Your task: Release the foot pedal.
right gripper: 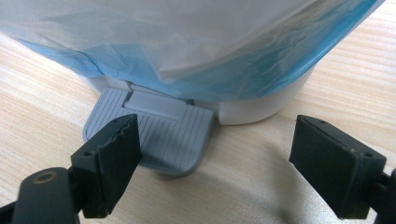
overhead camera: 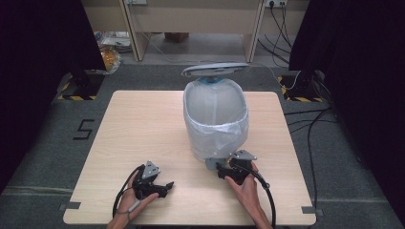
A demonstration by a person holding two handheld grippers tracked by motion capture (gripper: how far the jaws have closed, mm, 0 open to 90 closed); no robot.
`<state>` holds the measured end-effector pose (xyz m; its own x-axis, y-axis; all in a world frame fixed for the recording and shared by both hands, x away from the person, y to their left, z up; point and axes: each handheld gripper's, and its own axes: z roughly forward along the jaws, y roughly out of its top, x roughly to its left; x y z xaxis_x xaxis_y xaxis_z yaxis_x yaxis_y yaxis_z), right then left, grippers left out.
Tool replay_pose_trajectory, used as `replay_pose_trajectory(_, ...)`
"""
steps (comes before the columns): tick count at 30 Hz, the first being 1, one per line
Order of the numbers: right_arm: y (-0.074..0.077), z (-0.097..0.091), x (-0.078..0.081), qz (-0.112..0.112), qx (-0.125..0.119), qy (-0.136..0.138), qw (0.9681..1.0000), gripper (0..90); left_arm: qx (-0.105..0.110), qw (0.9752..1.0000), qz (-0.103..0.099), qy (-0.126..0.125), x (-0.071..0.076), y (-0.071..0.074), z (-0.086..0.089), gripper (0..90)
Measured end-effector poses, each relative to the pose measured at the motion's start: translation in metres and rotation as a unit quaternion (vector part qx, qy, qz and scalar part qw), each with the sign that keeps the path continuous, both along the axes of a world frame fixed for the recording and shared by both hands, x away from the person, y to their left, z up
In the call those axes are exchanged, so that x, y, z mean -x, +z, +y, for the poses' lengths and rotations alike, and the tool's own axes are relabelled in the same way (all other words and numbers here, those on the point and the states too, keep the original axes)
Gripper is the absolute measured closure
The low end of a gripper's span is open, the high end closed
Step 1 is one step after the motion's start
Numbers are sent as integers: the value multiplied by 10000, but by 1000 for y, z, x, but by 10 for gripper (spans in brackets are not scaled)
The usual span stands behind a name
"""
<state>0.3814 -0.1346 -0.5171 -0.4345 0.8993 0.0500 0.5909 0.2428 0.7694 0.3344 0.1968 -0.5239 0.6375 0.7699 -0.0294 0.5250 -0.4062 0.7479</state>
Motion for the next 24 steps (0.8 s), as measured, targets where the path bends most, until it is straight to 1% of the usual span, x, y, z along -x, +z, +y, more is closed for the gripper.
replay_pose_trajectory(3,0,0,0,4,-3,-8,10000,163,0,10000,-1,-5,0,0,0,145)
replay_pose_trajectory(7,0,-1,-1,87,-92,-27,9999,163,2,10000,-1,-4,0,0,0,145)
replay_pose_trajectory(10,0,-1,-1,92,-106,-26,9999,163,2,10000,-1,-3,0,0,0,145)
replay_pose_trajectory(24,3,-1,1,-11,-100,-37,9999,162,1,10000,-1,-3,0,0,0,145)
